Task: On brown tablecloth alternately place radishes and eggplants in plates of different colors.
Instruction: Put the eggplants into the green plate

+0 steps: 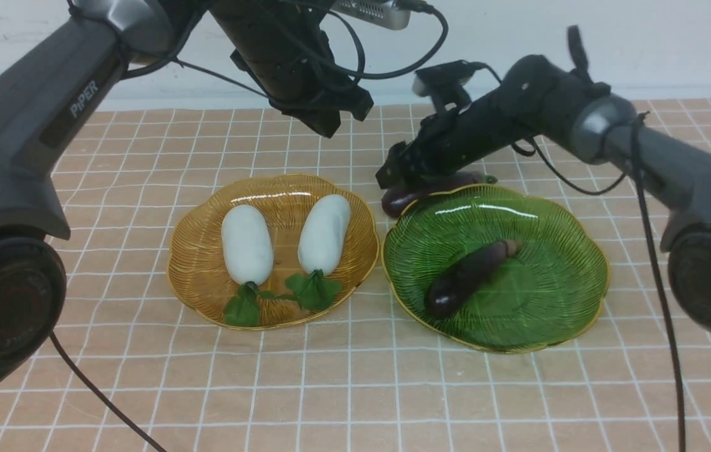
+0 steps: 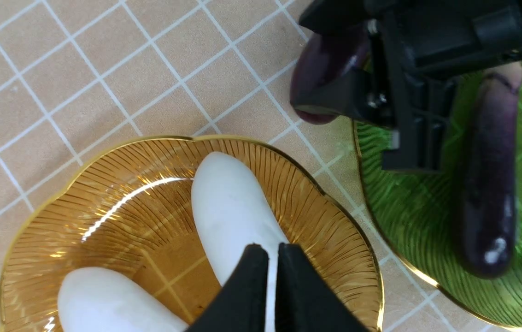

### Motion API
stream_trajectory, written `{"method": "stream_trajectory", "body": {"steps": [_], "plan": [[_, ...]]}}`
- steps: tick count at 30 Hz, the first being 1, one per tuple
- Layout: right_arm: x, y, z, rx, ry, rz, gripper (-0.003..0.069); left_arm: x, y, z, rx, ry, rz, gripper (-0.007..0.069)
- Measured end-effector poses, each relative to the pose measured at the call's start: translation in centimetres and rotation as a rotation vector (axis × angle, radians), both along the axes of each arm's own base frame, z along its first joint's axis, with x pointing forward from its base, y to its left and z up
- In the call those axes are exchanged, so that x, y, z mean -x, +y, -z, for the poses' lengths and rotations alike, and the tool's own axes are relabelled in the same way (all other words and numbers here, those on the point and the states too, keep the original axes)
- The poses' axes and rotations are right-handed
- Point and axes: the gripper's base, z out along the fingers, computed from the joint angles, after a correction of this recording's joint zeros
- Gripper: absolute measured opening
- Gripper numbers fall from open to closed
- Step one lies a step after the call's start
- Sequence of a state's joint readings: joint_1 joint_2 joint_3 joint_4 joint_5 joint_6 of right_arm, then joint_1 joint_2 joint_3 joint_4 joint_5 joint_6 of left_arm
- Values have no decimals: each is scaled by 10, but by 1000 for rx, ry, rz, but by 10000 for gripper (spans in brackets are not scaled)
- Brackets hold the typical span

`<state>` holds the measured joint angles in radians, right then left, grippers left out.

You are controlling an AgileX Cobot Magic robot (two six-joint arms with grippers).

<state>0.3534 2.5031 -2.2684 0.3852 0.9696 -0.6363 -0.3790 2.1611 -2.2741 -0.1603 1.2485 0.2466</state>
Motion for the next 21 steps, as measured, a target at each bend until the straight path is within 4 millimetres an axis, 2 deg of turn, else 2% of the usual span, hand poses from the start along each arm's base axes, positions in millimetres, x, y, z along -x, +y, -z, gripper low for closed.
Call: {"method": "stream_trajectory", "body": {"steps": [4,12,21], "plan": [[6,-2,-12,50,-8,-82,443,0,0,0,0,0,0,11],[7,-4,-12,98,-33,-138,443,0,0,0,0,0,1,11],[3,-1,-15,95,-95,-124,516,0,0,0,0,0,1,11]]}}
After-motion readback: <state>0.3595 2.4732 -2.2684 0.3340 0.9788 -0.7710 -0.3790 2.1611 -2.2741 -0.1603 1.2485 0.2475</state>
